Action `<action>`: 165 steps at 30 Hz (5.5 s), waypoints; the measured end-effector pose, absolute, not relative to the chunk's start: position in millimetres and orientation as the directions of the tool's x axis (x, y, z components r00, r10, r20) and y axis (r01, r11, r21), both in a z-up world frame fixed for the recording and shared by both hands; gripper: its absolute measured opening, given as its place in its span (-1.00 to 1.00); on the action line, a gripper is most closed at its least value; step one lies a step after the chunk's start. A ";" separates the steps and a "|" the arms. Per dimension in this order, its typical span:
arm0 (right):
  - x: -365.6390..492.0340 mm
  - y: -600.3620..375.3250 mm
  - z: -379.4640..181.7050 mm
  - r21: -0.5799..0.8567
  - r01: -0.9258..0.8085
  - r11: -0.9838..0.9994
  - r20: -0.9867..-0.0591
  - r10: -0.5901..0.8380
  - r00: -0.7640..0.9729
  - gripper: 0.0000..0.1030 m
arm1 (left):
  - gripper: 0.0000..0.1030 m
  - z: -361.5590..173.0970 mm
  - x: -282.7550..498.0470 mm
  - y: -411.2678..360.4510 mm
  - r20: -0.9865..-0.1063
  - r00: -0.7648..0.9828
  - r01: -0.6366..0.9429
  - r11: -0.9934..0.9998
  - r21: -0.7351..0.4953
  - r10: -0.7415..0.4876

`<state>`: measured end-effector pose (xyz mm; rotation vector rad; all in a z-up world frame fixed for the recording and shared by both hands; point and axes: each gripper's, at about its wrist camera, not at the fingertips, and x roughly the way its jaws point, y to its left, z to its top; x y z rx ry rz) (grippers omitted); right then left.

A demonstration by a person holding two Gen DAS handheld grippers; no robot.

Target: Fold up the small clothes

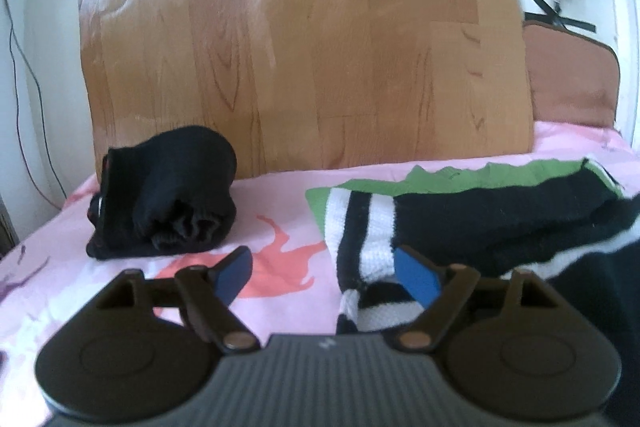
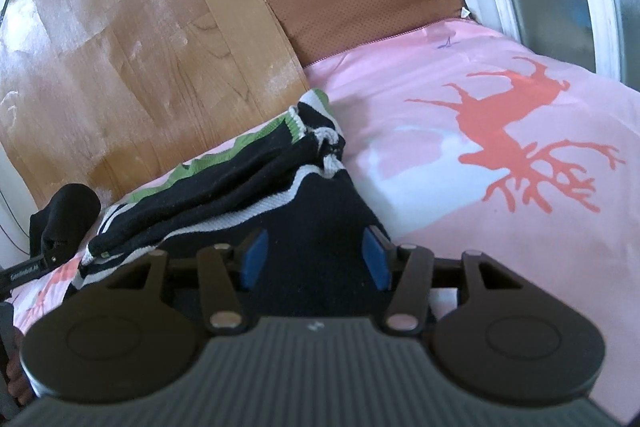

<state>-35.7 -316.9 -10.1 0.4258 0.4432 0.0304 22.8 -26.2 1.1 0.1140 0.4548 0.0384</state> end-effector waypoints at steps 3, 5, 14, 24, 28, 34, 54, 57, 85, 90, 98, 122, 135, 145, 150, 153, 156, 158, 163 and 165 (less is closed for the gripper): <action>-38.1 -317.2 -10.3 0.407 0.064 0.911 -0.406 0.118 0.906 0.08 | 0.56 0.8 19.0 -27.4 -0.443 0.894 -0.008 0.992 0.129 0.065; -40.7 -316.5 -10.4 0.411 0.071 0.909 -0.402 0.111 0.909 0.09 | 0.56 0.6 16.0 -27.4 -0.447 0.893 -0.006 0.992 0.126 0.062; -46.5 -312.4 -8.9 0.385 0.088 0.919 -0.390 0.075 0.918 0.17 | 0.58 -0.9 2.1 -25.4 -0.463 0.886 0.027 0.992 0.121 0.032; -47.9 -310.7 -9.1 0.380 0.096 0.920 -0.389 0.064 0.919 0.18 | 0.58 -2.4 -16.4 -23.7 -0.472 0.881 0.045 0.991 0.126 0.019; -47.2 -305.4 -8.5 0.362 0.101 0.927 -0.399 0.056 0.915 0.20 | 0.58 -3.5 -27.8 -21.6 -0.479 0.878 0.049 0.990 0.130 0.020; -47.9 -300.0 -9.0 0.323 0.101 0.941 -0.428 0.050 0.902 0.21 | 0.64 -3.8 -45.8 -24.2 -0.458 0.889 0.063 0.983 0.171 0.023; -54.9 -287.0 -10.7 0.294 0.120 0.948 -0.431 0.020 0.902 0.30 | 0.66 -1.1 -49.4 -18.6 -0.444 0.895 0.100 0.985 0.139 -0.029; -55.0 -285.6 -10.9 0.294 0.121 0.948 -0.430 0.018 0.902 0.31 | 0.67 -0.9 -49.4 -17.8 -0.442 0.896 0.104 0.985 0.135 -0.034; -56.0 -283.4 -10.3 0.293 0.125 0.948 -0.430 0.014 0.903 0.33 | 0.69 -0.2 -50.5 -17.0 -0.436 0.899 0.110 0.985 0.133 -0.042; -56.1 -283.1 -10.2 0.294 0.125 0.948 -0.429 0.014 0.903 0.33 | 0.70 0.8 -50.6 -17.4 -0.431 0.901 0.110 0.985 0.134 -0.042; -56.3 -282.9 -10.3 0.294 0.125 0.948 -0.429 0.014 0.903 0.33 | 0.70 0.7 -52.5 -17.3 -0.425 0.904 0.110 0.985 0.134 -0.043; -55.9 -281.6 -9.3 0.299 0.123 0.946 -0.426 0.017 0.905 0.33 | 0.71 1.7 -53.7 -17.1 -0.418 0.907 0.108 0.985 0.138 -0.041; -56.3 -282.9 -9.9 0.299 0.122 0.946 -0.425 0.018 0.905 0.33 | 0.72 2.6 -54.3 -16.1 -0.413 0.910 0.109 0.984 0.138 -0.043; -56.1 -283.0 -10.0 0.299 0.121 0.947 -0.425 0.019 0.905 0.33 | 0.72 2.9 -54.7 -16.4 -0.410 0.911 0.109 0.984 0.139 -0.044; -55.9 -282.8 -10.0 0.300 0.120 0.946 -0.425 0.020 0.905 0.33 | 0.72 2.9 -54.5 -16.3 -0.409 0.911 0.109 0.984 0.139 -0.043; -56.4 -283.5 -10.2 0.299 0.120 0.947 -0.425 0.019 0.905 0.33 | 0.72 2.8 -54.5 -16.3 -0.410 0.911 0.110 0.984 0.139 -0.044; -56.5 -283.4 -10.2 0.300 0.121 0.946 -0.425 0.019 0.905 0.33 | 0.72 2.6 -54.9 -16.8 -0.410 0.911 0.108 0.984 0.139 -0.042; -56.5 -283.4 -10.3 0.299 0.121 0.947 -0.425 0.019 0.905 0.33 | 0.72 2.7 -54.8 -16.8 -0.410 0.911 0.108 0.984 0.139 -0.042; -56.4 -283.0 -10.2 0.299 0.121 0.946 -0.425 0.019 0.905 0.33 | 0.72 2.7 -54.5 -16.5 -0.409 0.911 0.108 0.984 0.139 -0.042; -56.5 -283.1 -10.3 0.299 0.121 0.946 -0.425 0.018 0.905 0.34 | 0.72 2.8 -54.4 -16.4 -0.410 0.911 0.109 0.984 0.139 -0.042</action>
